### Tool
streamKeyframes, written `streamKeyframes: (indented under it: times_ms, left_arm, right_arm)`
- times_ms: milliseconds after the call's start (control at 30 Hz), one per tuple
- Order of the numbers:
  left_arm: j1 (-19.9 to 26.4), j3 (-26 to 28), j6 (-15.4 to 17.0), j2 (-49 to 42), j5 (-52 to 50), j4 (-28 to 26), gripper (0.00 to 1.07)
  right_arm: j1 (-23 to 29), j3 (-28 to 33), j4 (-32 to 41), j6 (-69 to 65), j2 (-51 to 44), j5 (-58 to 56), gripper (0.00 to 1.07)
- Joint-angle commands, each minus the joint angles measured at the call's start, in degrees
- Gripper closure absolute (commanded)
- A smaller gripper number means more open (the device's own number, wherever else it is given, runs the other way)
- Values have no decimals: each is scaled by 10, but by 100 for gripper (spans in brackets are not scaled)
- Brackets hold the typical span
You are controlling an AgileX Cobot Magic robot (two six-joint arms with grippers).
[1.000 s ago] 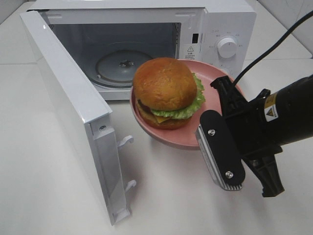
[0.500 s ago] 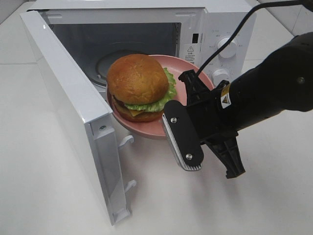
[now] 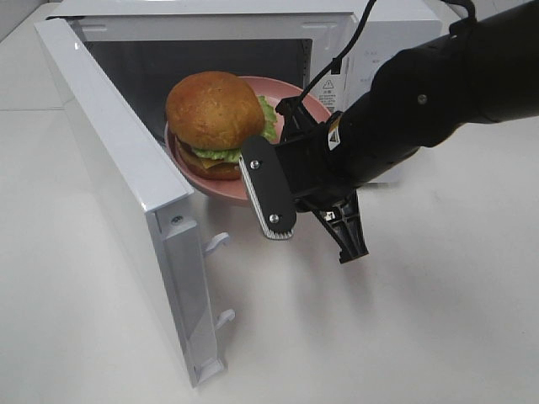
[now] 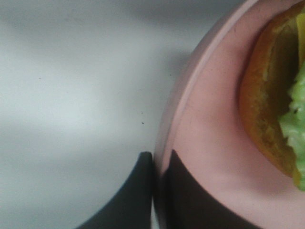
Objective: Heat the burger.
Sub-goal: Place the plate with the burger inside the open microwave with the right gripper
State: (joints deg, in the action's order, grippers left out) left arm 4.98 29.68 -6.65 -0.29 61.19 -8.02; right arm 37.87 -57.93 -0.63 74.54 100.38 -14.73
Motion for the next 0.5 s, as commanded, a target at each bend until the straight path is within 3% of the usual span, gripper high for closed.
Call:
streamKeyframes:
  times_ms: [33,500]
  left_arm:
    - [1,-1,2,-8,1,0,6]
    - [1,-1,2,-8,1,0,6]
  right_arm:
    - [-4,-28,6,2,9,27,107]
    - [-9,-123,28,2,83,12,107]
